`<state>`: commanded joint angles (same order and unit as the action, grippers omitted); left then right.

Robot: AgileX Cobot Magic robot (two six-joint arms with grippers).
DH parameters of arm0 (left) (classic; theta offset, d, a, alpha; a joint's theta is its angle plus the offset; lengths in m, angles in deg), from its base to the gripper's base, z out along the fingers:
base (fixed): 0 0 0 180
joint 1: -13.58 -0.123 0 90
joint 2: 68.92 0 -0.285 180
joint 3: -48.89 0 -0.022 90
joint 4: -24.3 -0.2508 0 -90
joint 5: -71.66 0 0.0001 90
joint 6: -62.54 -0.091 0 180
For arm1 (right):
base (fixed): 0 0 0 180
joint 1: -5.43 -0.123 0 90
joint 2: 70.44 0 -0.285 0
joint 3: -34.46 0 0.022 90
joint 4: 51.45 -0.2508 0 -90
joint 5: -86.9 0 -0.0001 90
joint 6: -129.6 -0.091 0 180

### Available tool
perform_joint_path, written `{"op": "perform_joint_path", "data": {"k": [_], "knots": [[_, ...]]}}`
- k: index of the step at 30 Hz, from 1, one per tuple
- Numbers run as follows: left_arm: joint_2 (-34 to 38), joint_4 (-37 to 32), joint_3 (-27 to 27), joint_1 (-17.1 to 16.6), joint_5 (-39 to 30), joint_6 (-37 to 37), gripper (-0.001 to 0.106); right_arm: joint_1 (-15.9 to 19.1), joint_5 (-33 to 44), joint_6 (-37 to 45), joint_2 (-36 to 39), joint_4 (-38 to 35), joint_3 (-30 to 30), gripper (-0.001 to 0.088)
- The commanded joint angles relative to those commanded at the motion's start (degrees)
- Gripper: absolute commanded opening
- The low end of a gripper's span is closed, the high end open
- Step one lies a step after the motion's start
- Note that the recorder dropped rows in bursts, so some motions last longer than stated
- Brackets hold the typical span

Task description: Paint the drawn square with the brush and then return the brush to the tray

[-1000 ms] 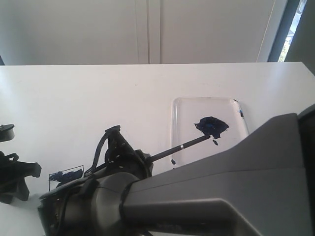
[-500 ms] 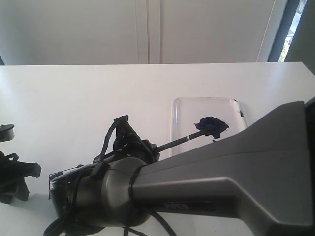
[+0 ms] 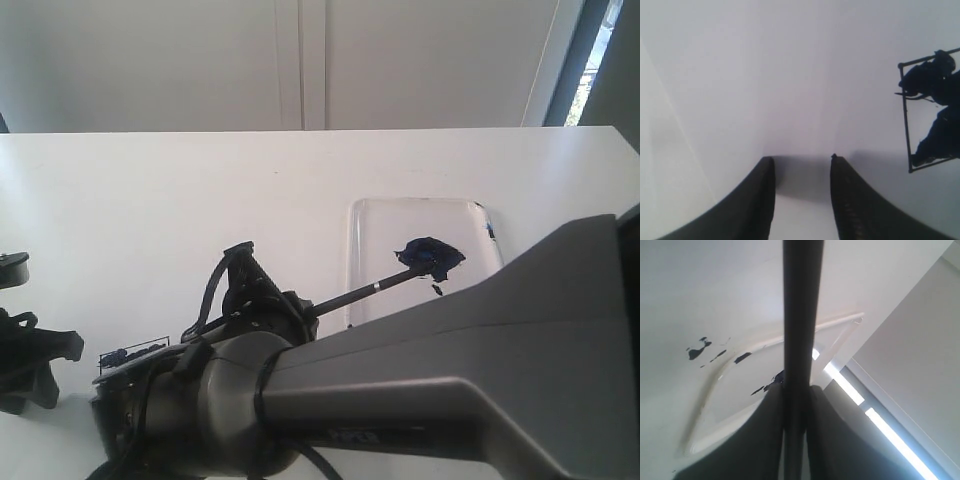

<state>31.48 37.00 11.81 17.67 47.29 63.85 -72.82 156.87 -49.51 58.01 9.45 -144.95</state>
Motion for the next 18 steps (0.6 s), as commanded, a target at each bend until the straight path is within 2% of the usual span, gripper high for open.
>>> {"op": "perform_joint_path", "data": {"k": [18], "knots": [[0.0,0.0,0.0,0.0,-0.68,0.0,0.043,0.5,0.0,0.49,2.93,3.31,-2.86,0.0]]}}
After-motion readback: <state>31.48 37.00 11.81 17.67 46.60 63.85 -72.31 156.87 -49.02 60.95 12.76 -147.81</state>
